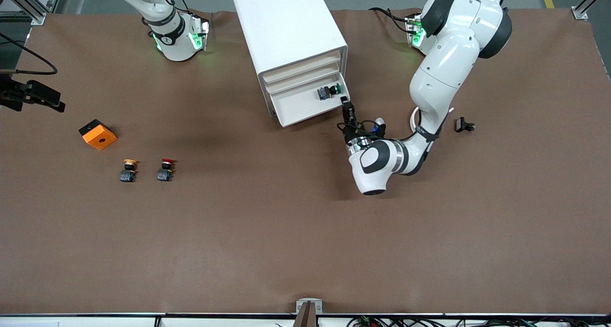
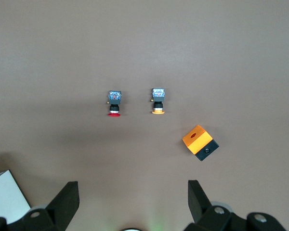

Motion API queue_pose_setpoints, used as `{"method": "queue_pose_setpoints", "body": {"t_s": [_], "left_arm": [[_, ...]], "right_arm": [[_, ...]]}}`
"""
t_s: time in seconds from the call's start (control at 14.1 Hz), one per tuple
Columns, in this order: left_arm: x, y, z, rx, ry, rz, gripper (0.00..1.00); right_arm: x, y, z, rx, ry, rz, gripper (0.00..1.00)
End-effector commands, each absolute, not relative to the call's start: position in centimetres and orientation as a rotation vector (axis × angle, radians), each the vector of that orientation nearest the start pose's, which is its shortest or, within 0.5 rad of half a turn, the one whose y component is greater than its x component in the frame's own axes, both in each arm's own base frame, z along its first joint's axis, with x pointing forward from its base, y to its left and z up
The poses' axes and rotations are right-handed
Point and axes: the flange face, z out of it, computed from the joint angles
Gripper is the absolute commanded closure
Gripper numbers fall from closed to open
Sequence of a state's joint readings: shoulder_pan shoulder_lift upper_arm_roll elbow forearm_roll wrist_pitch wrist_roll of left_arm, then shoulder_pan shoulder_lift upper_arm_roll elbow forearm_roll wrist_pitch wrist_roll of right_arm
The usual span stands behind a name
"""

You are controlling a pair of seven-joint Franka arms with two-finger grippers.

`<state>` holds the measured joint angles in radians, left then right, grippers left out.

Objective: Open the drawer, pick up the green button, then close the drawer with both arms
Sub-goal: 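Pull the drawer further out with the left gripper, then reach the right gripper into the drawer while the left gripper withdraws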

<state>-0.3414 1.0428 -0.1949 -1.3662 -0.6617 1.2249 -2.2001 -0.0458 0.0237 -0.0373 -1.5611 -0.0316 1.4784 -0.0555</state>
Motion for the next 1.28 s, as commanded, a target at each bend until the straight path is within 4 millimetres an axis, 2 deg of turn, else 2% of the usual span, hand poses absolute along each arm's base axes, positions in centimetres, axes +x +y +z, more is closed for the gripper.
{"method": "queue_pose_setpoints", "body": {"t_s": [0.0,0.07,0.14,0.21,0.43,0.78,0.92,1.06,1.13,1.21], "left_arm": [[51.8,-32.6,12.2,-1.151,-1.578,1.276,0.89],[52.5,-32.3,12.4,-1.155,-1.595,1.285,0.88],[52.9,-31.6,12.3,-1.146,-1.609,1.291,0.87],[53.2,-31.1,12.3,-1.140,-1.616,1.296,0.87],[54.8,-30.1,13.2,-1.150,-1.649,1.326,0.87],[55.2,-30.0,12.9,-1.115,-1.662,1.394,0.86],[55.0,-30.1,12.8,-1.113,-1.658,1.394,0.66],[55.1,-30.4,12.9,-1.107,-1.658,1.414,0.21],[55.1,-30.5,12.9,-1.106,-1.657,1.420,0.06],[55.0,-30.5,13.0,-1.106,-1.654,1.421,0.00]], "right_arm": [[56.5,-5.3,58.9,-3.175,0.036,0.230,0.00],[56.8,-5.7,58.3,-3.175,0.048,0.242,0.00],[57.7,-5.8,55.9,-3.170,0.049,0.313,0.00],[58.1,-5.9,55.4,-3.171,0.049,0.321,0.00],[58.1,-5.7,55.5,-3.221,0.027,0.329,0.00],[58.9,-6.6,55.0,-3.258,0.048,0.315,0.00],[59.1,-6.6,55.1,-3.275,0.077,0.282,0.00],[59.2,-6.1,55.0,-3.263,0.238,0.270,0.00],[59.2,-5.3,55.0,-3.255,0.349,0.267,0.00],[59.3,-3.5,55.0,-3.247,0.402,0.260,0.00]]}}
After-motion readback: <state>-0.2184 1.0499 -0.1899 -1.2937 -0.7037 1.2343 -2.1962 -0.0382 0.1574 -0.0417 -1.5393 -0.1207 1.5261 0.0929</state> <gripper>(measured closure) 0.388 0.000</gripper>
